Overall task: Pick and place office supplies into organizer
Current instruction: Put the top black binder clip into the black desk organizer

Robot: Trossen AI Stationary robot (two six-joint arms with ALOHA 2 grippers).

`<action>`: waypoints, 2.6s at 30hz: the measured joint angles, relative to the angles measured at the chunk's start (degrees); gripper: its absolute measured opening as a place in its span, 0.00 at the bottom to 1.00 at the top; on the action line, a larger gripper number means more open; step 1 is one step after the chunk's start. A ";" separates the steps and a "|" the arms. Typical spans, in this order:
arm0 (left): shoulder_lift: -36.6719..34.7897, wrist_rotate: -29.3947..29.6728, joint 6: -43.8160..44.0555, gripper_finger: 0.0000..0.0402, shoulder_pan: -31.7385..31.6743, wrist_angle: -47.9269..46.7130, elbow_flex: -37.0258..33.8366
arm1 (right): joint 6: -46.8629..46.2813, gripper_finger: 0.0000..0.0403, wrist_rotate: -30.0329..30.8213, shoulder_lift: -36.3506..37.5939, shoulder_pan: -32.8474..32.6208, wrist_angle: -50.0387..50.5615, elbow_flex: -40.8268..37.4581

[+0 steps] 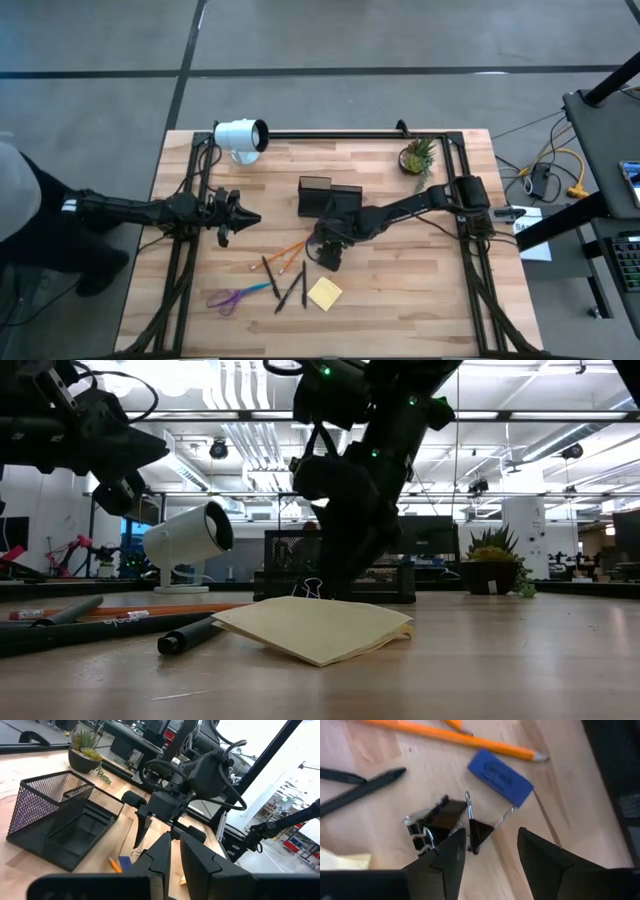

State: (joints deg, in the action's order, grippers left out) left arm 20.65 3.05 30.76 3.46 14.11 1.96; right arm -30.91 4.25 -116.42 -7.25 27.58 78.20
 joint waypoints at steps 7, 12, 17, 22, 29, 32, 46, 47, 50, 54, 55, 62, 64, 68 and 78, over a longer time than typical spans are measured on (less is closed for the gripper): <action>0.15 0.00 0.00 0.07 0.00 -0.11 0.00 | 0.89 0.41 0.24 0.00 0.35 -0.78 0.02; 0.22 0.20 0.00 0.07 0.00 -0.08 0.00 | 1.10 0.41 0.24 -0.03 0.35 -1.36 -0.19; 0.22 0.40 0.00 0.07 0.00 -0.07 0.00 | 1.11 0.41 0.30 -0.07 0.42 -1.45 -1.18; 0.35 0.75 -0.11 0.07 0.00 -0.06 0.00 | 1.11 0.36 0.32 -0.07 0.75 -1.43 -1.69; 0.38 1.01 -0.07 0.07 0.00 -0.06 0.00 | 2.13 0.22 0.45 -0.07 1.69 -2.63 -1.69; 0.50 2.00 -0.02 0.07 -0.02 -0.02 0.00 | 2.92 0.19 0.76 -0.07 1.83 -3.54 -1.68; 0.72 2.01 0.33 0.07 -0.02 0.02 0.00 | 2.12 0.03 0.49 -0.05 2.01 -4.25 -0.21; 0.72 2.01 0.33 0.07 -0.02 0.02 0.00 | 2.10 0.03 0.48 0.12 2.01 -4.25 0.29; 0.69 1.99 0.33 0.07 -0.02 0.02 0.00 | 2.17 0.03 0.74 0.59 2.01 -4.07 2.42; 0.72 1.99 0.33 0.07 -0.02 0.28 0.00 | 2.66 0.03 5.20 1.10 2.10 -1.36 6.47; 0.72 1.99 0.33 0.07 -0.02 0.30 0.00 | 2.82 0.02 7.52 1.16 2.13 -0.37 7.55; 0.59 1.99 0.13 0.07 0.00 0.44 0.00 | -1.58 0.02 11.85 1.23 5.85 4.12 12.22; 0.61 1.99 0.32 0.07 -0.02 0.95 0.04 | -3.86 0.02 9.21 1.15 7.46 4.85 12.08; 0.57 1.99 0.31 0.07 -0.02 2.56 0.15 | -6.63 0.03 5.18 1.15 9.97 5.29 10.45; 0.70 1.99 0.37 0.07 -0.02 2.51 0.15 | -9.68 0.03 2.93 1.04 13.35 5.10 7.86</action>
State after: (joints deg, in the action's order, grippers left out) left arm 21.34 5.04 31.14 3.44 16.62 2.11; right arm -40.59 7.18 -115.37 6.11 32.68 86.06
